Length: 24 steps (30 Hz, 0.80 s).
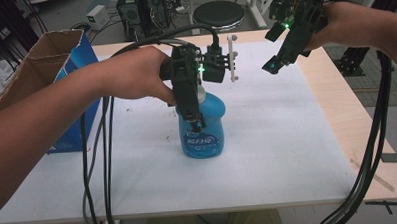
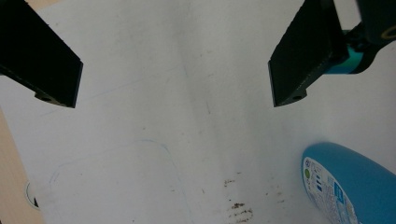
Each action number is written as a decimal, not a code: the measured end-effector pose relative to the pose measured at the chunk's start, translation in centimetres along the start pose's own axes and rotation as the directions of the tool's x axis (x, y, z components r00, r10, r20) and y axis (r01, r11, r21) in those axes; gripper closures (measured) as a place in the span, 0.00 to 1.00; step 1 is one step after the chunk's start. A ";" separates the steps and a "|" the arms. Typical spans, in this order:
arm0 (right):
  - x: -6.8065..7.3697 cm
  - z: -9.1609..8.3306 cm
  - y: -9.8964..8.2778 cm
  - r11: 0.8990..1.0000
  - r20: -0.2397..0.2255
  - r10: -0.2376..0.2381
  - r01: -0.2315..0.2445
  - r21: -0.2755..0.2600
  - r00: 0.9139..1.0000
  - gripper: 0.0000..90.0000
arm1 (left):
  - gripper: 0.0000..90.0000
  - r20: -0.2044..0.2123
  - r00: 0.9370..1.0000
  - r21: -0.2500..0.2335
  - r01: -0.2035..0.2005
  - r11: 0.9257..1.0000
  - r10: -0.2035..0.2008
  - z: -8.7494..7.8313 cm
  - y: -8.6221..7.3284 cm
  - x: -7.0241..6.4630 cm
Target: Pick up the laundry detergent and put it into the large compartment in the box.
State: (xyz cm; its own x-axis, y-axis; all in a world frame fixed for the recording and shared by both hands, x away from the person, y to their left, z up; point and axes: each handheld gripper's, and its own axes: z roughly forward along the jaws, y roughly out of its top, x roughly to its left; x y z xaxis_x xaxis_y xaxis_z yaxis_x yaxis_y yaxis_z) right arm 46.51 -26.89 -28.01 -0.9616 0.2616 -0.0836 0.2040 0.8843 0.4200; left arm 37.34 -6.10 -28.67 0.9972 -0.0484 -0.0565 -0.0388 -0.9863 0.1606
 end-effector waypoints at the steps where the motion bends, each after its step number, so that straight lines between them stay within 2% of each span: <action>1: 0.0 0.0 0.0 1.000 -0.001 -0.002 0.002 0.000 1.000 0.02 | 0.41 0.000 1.000 0.000 0.000 1.000 0.000 0.0 0.0 0.0; 6: 0.0 -0.1 0.0 1.000 0.001 -0.003 0.003 -0.003 1.000 0.02 | 0.42 -0.005 1.000 -0.008 -0.011 1.000 0.011 0.0 0.0 -0.2; 7: 0.0 -0.1 0.0 1.000 0.001 -0.004 0.004 -0.004 1.000 0.02 | 0.42 -0.005 1.000 -0.001 -0.024 1.000 0.024 -0.1 0.0 -0.3; 11: 0.0 -0.1 0.0 1.000 0.000 0.003 -0.003 -0.001 1.000 0.02 | 0.42 -0.006 1.000 -0.003 -0.007 1.000 0.007 -0.8 -0.1 -0.5; 12: 0.0 -0.1 0.0 1.000 0.000 0.003 -0.003 -0.001 1.000 0.02 | 0.42 -0.006 1.000 -0.002 0.003 1.000 -0.003 -1.2 -0.1 -0.5; 14: 0.0 -0.2 -0.1 1.000 0.001 0.003 -0.003 -0.004 1.000 0.02 | 0.42 -0.008 0.999 -0.007 0.049 0.999 -0.049 -2.2 -0.2 -0.4; 15: 0.0 -0.2 -0.1 1.000 0.001 0.002 -0.002 -0.003 1.000 0.02 | 0.42 -0.008 0.995 -0.010 0.098 0.995 -0.098 -3.4 -0.4 -0.2; 16: 0.0 -0.2 -0.1 1.000 0.000 -0.002 0.002 -0.002 1.000 0.02 | 0.42 -0.010 0.992 -0.014 0.127 0.992 -0.127 -4.0 -0.5 -0.1; 18: 0.0 -0.1 -0.1 1.000 -0.001 -0.004 0.004 0.000 1.000 0.02 | 0.42 -0.024 0.987 -0.013 0.157 0.987 -0.158 -5.2 -0.9 0.0; 19: 0.0 -0.1 -0.1 1.000 -0.001 -0.003 0.003 0.000 1.000 0.02 | 0.42 -0.024 0.987 -0.013 0.157 0.987 -0.158 -5.2 -0.9 0.0; 20: 0.0 -0.1 -0.1 1.000 -0.002 -0.003 0.003 -0.001 1.000 0.02 | 0.42 -0.039 0.980 -0.014 0.192 0.981 -0.193 -6.4 -1.3 0.2; 22: 0.0 -0.2 -0.1 1.000 -0.003 0.001 -0.001 -0.002 1.000 0.02 | 0.42 -0.062 0.973 -0.015 0.223 0.975 -0.224 -7.7 -1.9 0.4; 24: 0.0 -0.2 -0.1 1.000 -0.003 0.000 0.000 -0.004 1.000 0.02 | 0.42 -0.084 0.961 -0.024 0.261 0.965 -0.263 -9.1 -2.6 0.6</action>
State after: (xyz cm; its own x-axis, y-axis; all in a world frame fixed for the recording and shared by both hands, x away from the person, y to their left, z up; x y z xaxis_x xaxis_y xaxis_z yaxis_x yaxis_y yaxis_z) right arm 46.47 -27.10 -27.89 -0.9620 0.2608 -0.0809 0.2037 0.8827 0.4235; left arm 38.58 -2.09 -20.20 0.9741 0.2257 -0.0136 0.2248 -0.9605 0.1641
